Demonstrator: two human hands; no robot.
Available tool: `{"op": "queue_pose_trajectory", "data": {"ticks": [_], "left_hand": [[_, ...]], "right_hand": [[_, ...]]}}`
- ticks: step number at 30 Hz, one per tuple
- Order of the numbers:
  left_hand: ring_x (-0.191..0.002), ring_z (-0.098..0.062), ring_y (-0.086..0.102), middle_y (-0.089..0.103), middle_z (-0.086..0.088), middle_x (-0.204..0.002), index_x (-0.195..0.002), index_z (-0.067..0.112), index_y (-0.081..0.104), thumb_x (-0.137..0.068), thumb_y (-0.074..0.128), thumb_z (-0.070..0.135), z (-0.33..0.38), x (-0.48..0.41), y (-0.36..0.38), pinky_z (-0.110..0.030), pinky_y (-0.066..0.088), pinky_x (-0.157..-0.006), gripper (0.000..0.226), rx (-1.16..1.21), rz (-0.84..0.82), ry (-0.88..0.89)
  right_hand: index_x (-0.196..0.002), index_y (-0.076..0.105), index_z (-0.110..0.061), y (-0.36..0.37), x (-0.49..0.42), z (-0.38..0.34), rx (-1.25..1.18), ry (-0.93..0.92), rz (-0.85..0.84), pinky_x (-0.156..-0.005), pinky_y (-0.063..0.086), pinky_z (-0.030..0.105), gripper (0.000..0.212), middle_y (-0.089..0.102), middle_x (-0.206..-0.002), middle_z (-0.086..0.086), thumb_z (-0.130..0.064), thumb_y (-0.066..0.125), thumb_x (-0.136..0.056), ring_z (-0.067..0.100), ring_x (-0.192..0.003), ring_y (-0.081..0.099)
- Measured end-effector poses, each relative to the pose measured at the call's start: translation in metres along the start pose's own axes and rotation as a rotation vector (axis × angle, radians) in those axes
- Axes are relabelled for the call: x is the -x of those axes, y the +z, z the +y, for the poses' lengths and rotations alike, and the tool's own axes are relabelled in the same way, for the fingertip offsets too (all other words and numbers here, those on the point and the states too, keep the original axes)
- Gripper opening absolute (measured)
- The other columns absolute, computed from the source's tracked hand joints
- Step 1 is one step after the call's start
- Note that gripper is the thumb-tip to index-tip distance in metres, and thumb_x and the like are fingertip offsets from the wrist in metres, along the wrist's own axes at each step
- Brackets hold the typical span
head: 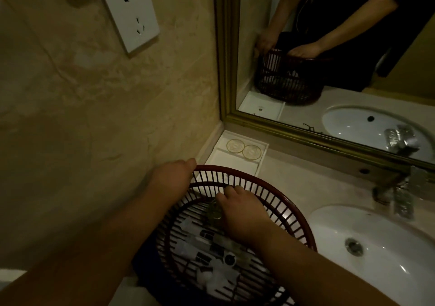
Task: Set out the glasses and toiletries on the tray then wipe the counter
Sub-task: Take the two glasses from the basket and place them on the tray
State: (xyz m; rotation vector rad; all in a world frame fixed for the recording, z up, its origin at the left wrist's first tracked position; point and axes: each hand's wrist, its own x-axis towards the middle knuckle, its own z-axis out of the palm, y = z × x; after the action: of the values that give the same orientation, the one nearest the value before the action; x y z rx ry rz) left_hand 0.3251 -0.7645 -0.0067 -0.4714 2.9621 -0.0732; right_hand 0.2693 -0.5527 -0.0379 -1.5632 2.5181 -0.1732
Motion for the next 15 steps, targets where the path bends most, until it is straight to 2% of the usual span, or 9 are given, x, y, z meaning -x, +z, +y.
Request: {"op": "queue_pose_trajectory", "data": {"ticks": [4,7,12,15], "left_hand": [[-0.073,-0.022,0.057,0.061,-0.006,-0.093,-0.105,0.016,0.046,-0.097,0.05,0.02,-0.007,-0.003,0.006,-0.032,0.04,-0.059,0.01,0.039,-0.002,0.041],[-0.07,-0.022,0.055,0.06,-0.006,-0.093,-0.103,0.016,0.045,-0.096,0.052,0.017,-0.013,-0.006,0.01,-0.032,0.038,-0.058,0.011,0.057,0.011,0.082],[-0.078,-0.026,0.063,0.063,-0.006,-0.093,-0.104,0.017,0.049,-0.098,0.051,0.043,-0.016,-0.007,0.021,-0.033,0.041,-0.057,0.027,0.113,0.143,0.114],[-0.073,-0.026,0.063,0.063,-0.004,-0.09,-0.101,0.02,0.049,-0.096,0.053,0.046,-0.019,-0.005,0.027,-0.032,0.037,-0.053,0.028,0.089,0.228,0.12]], "right_hand": [[-0.141,0.039,-0.024,0.025,-0.018,-0.012,-0.114,0.211,-0.094,-0.089,0.048,0.046,0.054,0.049,-0.136,0.013,-0.047,0.055,-0.094,0.035,-0.119,0.05],[-0.147,0.033,-0.028,0.041,-0.031,-0.017,-0.151,0.299,-0.187,-0.089,0.051,0.049,0.056,0.045,-0.143,0.013,-0.045,0.053,-0.098,0.037,-0.12,0.051],[-0.149,0.032,-0.03,0.069,-0.041,-0.024,-0.174,0.362,-0.247,-0.09,0.052,0.05,0.061,0.043,-0.146,0.012,-0.032,0.062,-0.096,0.036,-0.123,0.054],[-0.149,0.031,-0.031,0.082,-0.042,-0.026,-0.192,0.393,-0.22,-0.089,0.052,0.05,0.062,0.044,-0.145,0.013,-0.03,0.062,-0.095,0.037,-0.121,0.056]]}}
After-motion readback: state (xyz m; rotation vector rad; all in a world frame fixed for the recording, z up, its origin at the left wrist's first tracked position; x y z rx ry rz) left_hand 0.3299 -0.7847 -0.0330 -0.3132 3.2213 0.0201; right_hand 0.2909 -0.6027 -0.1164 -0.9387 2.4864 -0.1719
